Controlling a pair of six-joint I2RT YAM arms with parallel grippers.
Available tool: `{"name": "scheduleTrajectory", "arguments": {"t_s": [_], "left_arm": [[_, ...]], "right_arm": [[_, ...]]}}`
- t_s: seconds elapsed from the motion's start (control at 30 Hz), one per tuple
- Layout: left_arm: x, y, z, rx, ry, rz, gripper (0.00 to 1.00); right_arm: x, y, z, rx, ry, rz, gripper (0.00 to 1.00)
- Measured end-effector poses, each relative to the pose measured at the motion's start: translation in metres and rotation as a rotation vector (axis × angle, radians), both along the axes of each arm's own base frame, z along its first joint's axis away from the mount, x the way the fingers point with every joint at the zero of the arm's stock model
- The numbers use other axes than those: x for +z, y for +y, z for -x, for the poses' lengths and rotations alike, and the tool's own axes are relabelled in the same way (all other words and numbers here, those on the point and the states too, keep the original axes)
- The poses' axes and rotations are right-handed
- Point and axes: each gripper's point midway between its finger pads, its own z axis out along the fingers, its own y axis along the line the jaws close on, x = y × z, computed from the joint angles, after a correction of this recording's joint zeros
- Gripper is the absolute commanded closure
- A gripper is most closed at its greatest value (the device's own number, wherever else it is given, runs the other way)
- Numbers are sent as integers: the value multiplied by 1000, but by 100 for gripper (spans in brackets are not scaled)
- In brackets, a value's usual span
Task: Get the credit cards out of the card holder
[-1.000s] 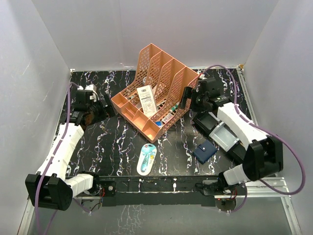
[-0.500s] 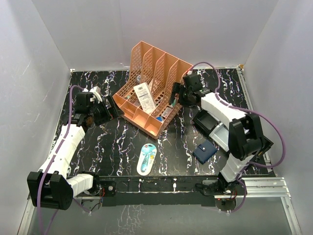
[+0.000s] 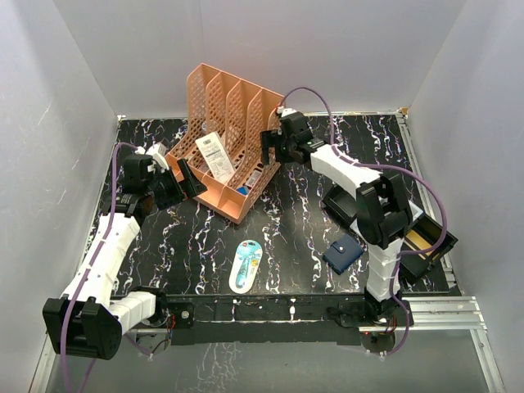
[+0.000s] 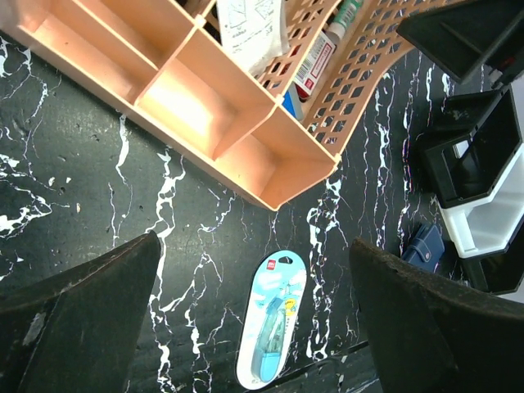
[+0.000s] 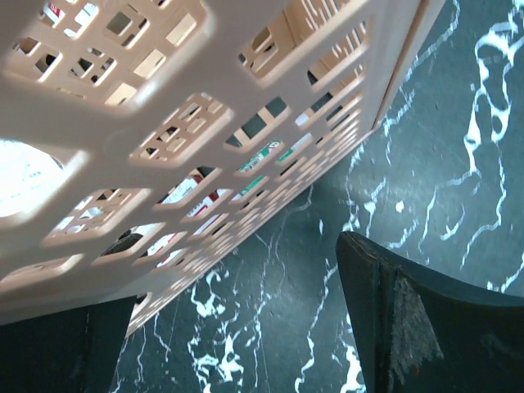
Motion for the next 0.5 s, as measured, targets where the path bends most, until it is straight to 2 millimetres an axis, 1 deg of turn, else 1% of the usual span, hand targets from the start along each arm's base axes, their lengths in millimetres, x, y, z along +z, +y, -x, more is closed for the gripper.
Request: {"name": "scheduleTrajectory", "arguments": {"t_s": [0.13,0.23,0.3,0.4,0.5], "left_arm": [[1,0,1,-10,-9,-4,1],[2,-3,1,-33,-16,0,1],[5,-6,1,-56,-30,11,1],[10,-13,0,-96,-48,37,1],[10,-21,-2,-133,-47,66,1]], "right_arm": [[8,26,-13,72,-69,25,2],[11,46,-17,116,-108,33,2],[13,60,-14,151,-126,31,2],[14,81,-2,220,-133,21,2],[13,95,9,273,-128,12,2]]}}
